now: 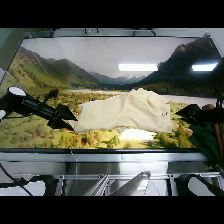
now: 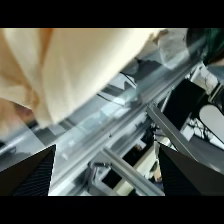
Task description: Fold the shirts.
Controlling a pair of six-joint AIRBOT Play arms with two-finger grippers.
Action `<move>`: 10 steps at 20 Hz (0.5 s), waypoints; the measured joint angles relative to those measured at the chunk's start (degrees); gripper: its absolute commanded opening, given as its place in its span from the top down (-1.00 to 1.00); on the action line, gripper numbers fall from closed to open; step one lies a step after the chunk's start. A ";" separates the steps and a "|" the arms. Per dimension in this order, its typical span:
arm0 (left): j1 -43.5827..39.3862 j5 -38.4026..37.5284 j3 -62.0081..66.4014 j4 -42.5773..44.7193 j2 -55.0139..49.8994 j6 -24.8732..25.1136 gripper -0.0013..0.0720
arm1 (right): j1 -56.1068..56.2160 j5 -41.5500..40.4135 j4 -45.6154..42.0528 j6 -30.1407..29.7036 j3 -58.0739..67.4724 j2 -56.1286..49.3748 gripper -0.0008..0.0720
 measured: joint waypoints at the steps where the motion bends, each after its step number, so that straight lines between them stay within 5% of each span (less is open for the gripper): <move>1: -0.04 2.25 -1.05 -0.48 -0.22 0.44 -0.98 | -0.04 -1.95 0.22 -0.02 -0.39 -1.36 -0.44; 5: -0.37 8.20 1.20 -3.43 -5.03 1.49 -0.94 | -0.13 -7.17 1.25 -0.48 2.14 -10.10 -0.44; 10: -3.04 6.91 9.70 -5.42 -14.78 1.86 -0.94 | 0.98 -7.13 5.22 -1.18 7.19 -21.81 -0.38</move>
